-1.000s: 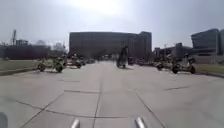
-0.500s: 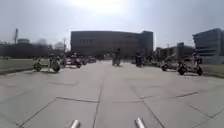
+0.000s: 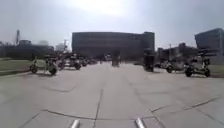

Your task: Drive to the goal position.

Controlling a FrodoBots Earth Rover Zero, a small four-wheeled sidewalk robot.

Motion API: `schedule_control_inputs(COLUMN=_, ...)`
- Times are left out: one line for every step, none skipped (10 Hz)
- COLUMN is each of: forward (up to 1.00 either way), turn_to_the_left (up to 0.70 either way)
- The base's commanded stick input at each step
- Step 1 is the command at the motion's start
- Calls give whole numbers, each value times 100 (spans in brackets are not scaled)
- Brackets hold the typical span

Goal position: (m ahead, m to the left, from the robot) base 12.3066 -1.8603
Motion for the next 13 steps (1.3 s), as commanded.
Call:
schedule_control_inputs(forward=85, turn_to_the_left=-24)
schedule_control_inputs(forward=85, turn_to_the_left=-23)
schedule_control_inputs(forward=85, turn_to_the_left=1)
schedule_control_inputs(forward=85, turn_to_the_left=1)
schedule_control_inputs(forward=85, turn_to_the_left=1)
schedule_control_inputs(forward=85, turn_to_the_left=1)
schedule_control_inputs(forward=85, turn_to_the_left=1)
schedule_control_inputs(forward=85, turn_to_the_left=1)
schedule_control_inputs(forward=85, turn_to_the_left=1)
schedule_control_inputs(forward=85, turn_to_the_left=1)
schedule_control_inputs(forward=85, turn_to_the_left=1)
schedule_control_inputs(forward=85, turn_to_the_left=1)
schedule_control_inputs(forward=85, turn_to_the_left=1)
